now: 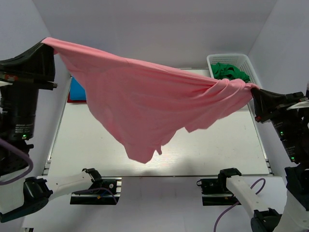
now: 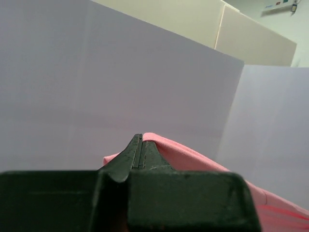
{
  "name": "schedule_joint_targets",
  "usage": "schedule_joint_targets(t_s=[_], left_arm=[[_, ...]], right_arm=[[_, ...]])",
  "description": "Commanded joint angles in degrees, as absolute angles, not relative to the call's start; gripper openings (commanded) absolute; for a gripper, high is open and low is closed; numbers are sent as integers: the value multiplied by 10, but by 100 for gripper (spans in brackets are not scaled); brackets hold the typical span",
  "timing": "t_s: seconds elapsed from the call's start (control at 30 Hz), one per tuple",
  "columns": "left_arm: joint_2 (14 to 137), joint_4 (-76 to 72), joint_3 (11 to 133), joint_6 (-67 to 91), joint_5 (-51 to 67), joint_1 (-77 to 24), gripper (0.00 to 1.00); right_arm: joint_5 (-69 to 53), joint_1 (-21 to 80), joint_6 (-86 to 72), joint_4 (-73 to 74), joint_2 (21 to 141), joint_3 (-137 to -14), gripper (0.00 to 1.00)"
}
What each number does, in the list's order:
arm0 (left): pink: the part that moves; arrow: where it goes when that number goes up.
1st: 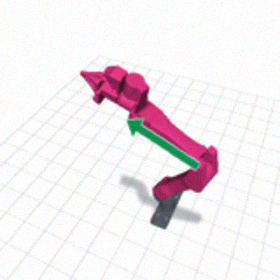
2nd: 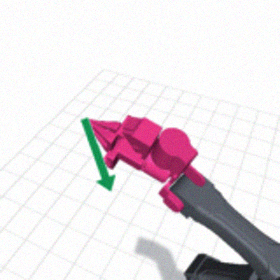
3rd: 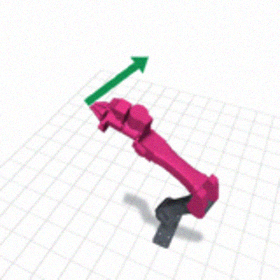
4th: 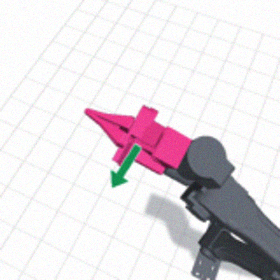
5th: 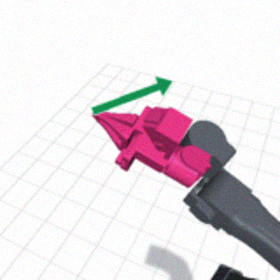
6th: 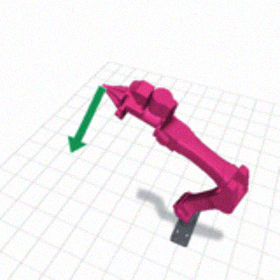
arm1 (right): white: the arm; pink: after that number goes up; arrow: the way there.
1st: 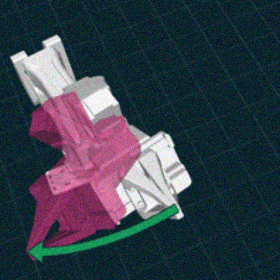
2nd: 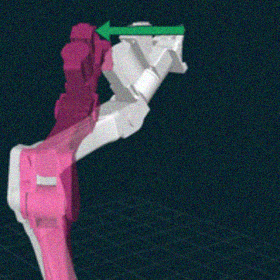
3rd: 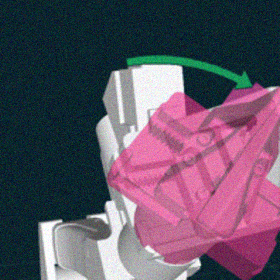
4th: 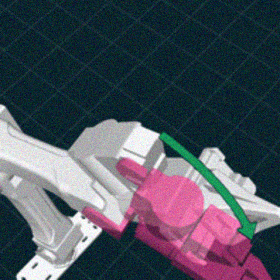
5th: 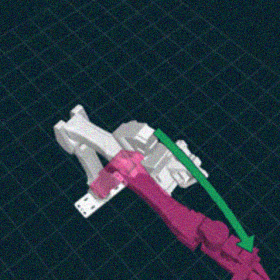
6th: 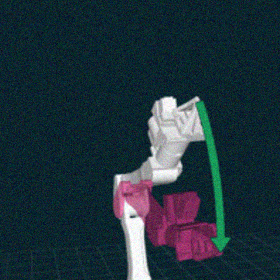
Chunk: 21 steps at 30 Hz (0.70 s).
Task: Fold and stack the t-shirts
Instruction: Flatten out the tshirt
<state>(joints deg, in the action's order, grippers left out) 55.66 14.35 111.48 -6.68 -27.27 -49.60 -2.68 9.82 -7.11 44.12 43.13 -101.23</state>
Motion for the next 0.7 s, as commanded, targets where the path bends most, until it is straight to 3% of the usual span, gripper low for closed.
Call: schedule_joint_targets(t_s=[0.0, 0.13, 0.4, 0.53, 0.57, 0.6, 0.63, 0.67], left_arm=[[563, 155, 1135, -58, -271, -489, 0], [590, 119, 1078, -76, -339, -489, 0], [751, -31, 899, -144, -580, -467, 0], [894, 64, 866, 9, -534, -395, 0], [921, 73, 861, 31, -526, -378, 0], [950, 85, 866, 66, -518, -346, 0], [982, 90, 872, 74, -511, -331, 7], [1053, 125, 913, 86, -496, -317, 39]], right_arm=[[-26, 94, -63, 459, 444, -1013, 0], [-29, 96, -76, 435, 446, -980, 0], [-45, 94, -136, 322, 530, -745, 0], [-79, 94, -134, 235, 628, -653, 0], [-75, 93, -133, 223, 649, -642, 2], [-61, 94, -130, 198, 723, -638, 14], [-54, 94, -110, 196, 749, -648, 18], [-14, 94, -103, 197, 776, -671, 25]])
